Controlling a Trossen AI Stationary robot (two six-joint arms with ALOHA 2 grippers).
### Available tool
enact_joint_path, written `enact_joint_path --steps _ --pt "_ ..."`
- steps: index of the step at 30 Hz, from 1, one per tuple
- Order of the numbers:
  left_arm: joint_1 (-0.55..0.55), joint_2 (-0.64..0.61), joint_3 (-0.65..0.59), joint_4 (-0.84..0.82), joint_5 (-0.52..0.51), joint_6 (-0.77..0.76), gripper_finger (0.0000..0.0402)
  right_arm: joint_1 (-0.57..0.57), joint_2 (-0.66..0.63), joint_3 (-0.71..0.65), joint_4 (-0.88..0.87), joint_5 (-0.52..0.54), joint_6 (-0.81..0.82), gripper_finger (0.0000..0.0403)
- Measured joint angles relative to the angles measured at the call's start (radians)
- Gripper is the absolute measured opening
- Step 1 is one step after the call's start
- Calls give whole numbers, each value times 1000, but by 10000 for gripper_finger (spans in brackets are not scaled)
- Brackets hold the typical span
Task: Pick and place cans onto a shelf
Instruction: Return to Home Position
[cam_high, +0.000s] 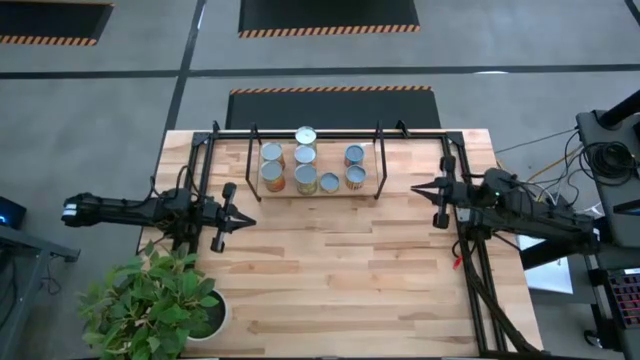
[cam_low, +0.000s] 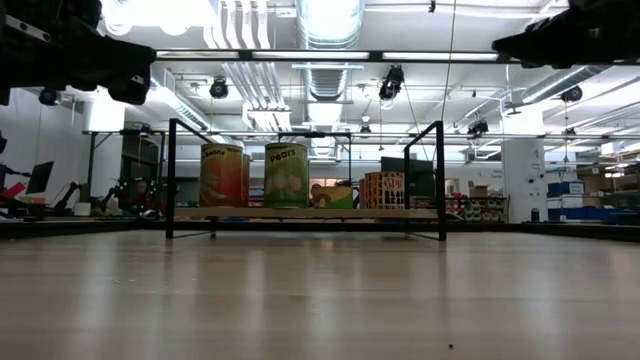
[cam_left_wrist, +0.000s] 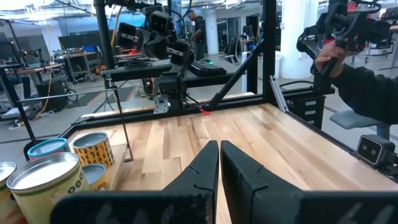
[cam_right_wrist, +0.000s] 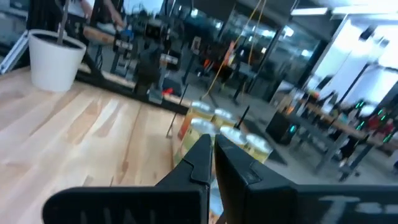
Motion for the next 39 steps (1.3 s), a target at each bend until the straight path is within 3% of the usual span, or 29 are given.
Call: enact_joint_path --steps 11,39 --pt "0 0 -8 1 0 -1 0 0 -221 -67 3 -2 1 9" --pt "0 10 -12 1 0 -23 0 0 -225 -234 25 3 32 9"
